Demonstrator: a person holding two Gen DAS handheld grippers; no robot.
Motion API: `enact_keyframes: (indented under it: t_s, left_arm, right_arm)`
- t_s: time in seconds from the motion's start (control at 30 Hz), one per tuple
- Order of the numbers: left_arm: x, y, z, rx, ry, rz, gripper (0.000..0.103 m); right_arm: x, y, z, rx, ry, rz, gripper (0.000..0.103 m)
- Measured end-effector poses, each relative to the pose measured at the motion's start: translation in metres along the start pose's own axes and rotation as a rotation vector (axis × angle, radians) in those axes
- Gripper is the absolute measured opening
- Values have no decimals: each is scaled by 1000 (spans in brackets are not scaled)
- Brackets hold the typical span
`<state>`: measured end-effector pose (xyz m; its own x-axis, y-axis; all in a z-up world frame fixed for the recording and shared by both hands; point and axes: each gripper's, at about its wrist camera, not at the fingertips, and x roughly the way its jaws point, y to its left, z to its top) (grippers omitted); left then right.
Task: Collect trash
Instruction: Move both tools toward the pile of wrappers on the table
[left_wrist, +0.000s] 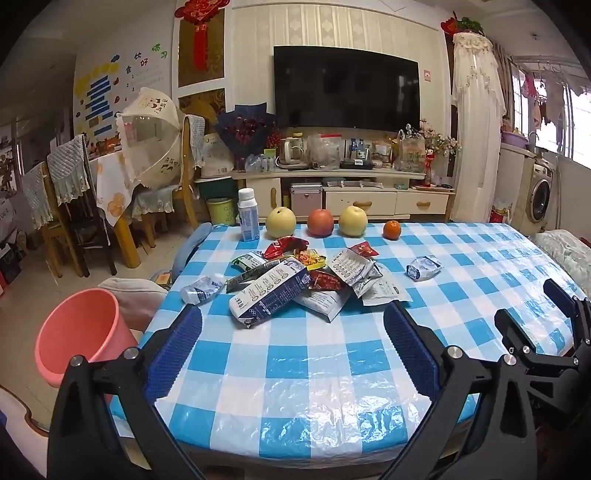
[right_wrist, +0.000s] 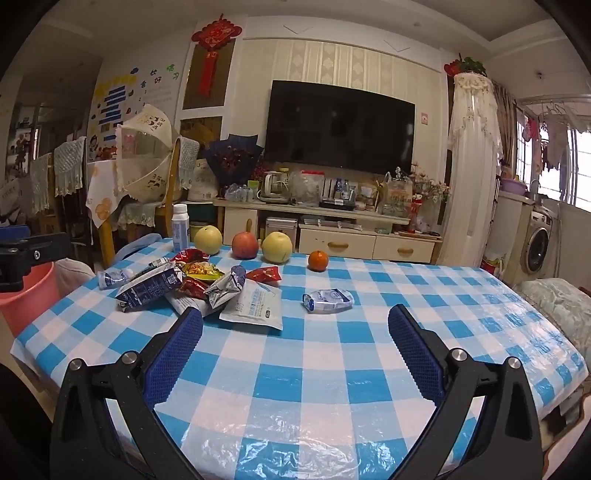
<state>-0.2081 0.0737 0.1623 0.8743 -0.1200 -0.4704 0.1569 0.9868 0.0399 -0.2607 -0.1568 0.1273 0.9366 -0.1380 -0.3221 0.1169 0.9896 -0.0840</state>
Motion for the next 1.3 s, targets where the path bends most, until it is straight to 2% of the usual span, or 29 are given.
enact_keyframes:
  t_s: [0.27, 0.57, 0.9, 1.1, 1.3]
  left_arm:
    - [-7, -14, -7, 44, -41, 32, 99]
    - [-3, -18, -10, 42, -41, 48, 99]
    - [7, -15, -16, 30, -29, 70, 99]
    - [19, -12, -23, 27, -9, 81, 99]
    - [39, -4, -33, 4, 43, 73, 99]
  right_arm:
    - [-3, -5, -3, 10, 5, 1, 99]
    - [-3, -11, -4, 29, 4, 28, 99]
    - [4, -3, -5, -29, 25, 19, 99]
    - [23, -1, -10, -24, 88, 42, 99]
    - [46, -13, -17, 76, 165, 89, 99]
